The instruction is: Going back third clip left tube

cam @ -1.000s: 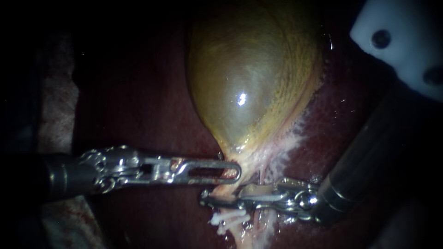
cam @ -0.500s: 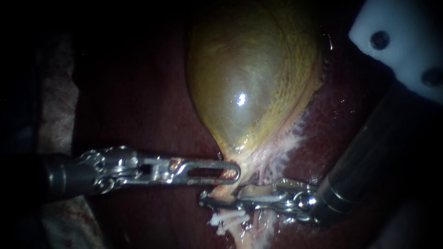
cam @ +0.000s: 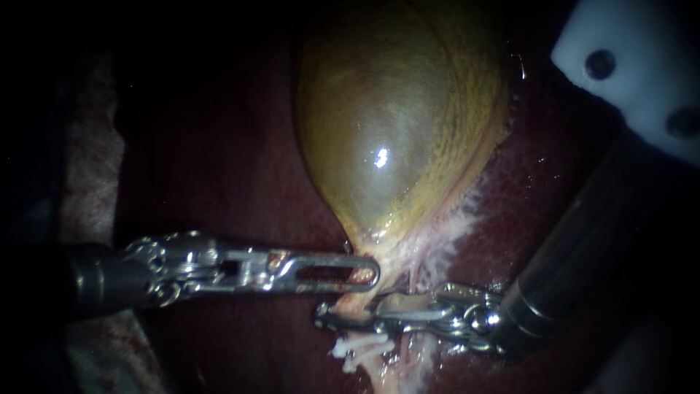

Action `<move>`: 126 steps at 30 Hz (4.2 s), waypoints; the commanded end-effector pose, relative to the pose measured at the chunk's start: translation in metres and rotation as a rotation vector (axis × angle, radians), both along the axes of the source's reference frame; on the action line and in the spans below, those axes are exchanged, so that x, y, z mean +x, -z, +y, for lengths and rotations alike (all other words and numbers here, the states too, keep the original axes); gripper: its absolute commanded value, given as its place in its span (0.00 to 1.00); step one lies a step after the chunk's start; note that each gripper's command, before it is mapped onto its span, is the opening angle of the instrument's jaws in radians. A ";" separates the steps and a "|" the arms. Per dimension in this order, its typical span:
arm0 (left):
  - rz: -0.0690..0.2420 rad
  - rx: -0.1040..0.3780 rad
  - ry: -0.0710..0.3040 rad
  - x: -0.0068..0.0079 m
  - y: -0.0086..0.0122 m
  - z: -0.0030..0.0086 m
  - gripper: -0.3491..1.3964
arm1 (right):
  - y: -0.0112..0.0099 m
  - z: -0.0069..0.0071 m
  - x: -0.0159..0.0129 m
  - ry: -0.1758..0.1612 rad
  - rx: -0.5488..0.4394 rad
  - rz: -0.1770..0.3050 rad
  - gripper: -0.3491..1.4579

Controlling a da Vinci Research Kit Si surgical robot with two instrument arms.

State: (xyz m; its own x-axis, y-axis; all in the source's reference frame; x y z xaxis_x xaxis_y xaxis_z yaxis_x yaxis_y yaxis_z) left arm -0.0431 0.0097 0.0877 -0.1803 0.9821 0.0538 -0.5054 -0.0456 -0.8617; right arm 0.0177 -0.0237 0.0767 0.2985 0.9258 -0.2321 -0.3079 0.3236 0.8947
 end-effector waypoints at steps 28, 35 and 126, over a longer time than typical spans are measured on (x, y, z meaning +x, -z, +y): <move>0.000 0.001 0.000 0.0000 0.0002 0.0000 0.00 | 0.0012 -0.0001 -0.0004 0.034 -0.059 0.060 0.46; 0.000 0.003 0.000 0.0000 0.0005 0.0000 0.00 | 0.0012 0.0000 -0.0009 0.064 -0.129 0.079 0.45; 0.000 -0.001 0.001 -0.0003 -0.0004 0.0002 0.00 | 0.0083 0.0016 -0.0184 0.072 -0.779 0.074 0.52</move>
